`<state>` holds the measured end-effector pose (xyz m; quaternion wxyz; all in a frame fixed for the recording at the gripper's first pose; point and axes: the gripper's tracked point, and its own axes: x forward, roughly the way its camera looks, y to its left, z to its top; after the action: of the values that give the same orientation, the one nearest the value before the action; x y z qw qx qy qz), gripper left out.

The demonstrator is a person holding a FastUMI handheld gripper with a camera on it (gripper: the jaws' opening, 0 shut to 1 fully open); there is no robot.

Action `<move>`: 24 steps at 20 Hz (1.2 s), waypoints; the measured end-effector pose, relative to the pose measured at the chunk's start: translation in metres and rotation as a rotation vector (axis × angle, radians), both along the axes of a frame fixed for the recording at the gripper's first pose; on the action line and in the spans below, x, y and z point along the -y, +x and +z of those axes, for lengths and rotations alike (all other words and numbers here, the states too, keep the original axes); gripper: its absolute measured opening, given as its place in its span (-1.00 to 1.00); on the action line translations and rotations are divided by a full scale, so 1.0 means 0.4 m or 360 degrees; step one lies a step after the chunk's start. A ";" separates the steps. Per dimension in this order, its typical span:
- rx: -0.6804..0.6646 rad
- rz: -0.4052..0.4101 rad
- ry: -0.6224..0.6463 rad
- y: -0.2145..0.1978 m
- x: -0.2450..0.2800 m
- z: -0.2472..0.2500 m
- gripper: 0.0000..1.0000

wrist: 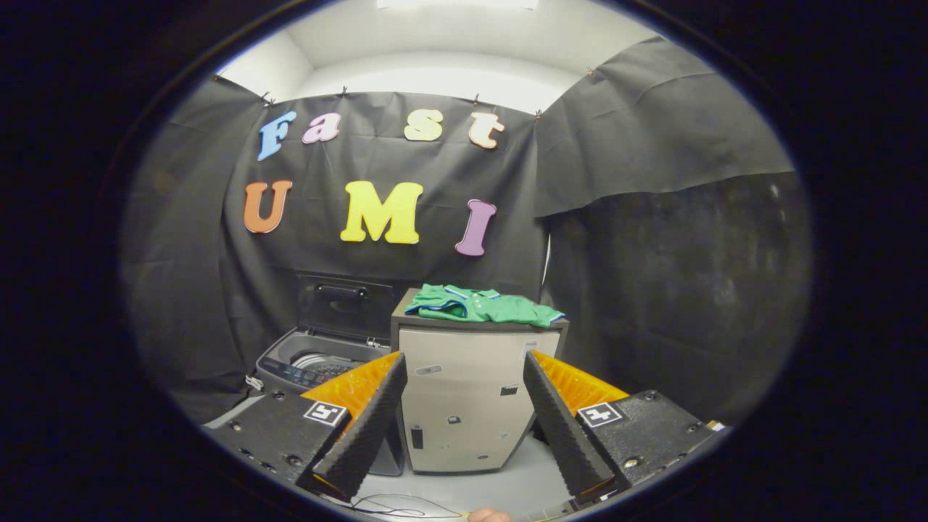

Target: Put the clothes into the washing machine and then close the washing machine lid.

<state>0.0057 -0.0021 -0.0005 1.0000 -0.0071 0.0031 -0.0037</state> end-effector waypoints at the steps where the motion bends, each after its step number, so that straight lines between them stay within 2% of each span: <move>1: -0.0003 -0.0003 0.0003 -0.001 -0.001 -0.001 1.00; 7: -0.0037 -0.0012 0.0021 0.016 0.001 -0.003 1.00; 13: -0.0100 -0.0017 -0.0019 0.075 0.014 0.009 1.00; 18: -0.0194 -0.0044 0.0049 0.185 0.051 0.064 1.00; 24: -0.0280 -0.0018 -0.0016 0.391 0.079 0.169 1.00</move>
<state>0.1623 -0.0335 0.0669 0.9957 -0.0125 0.0909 -0.0088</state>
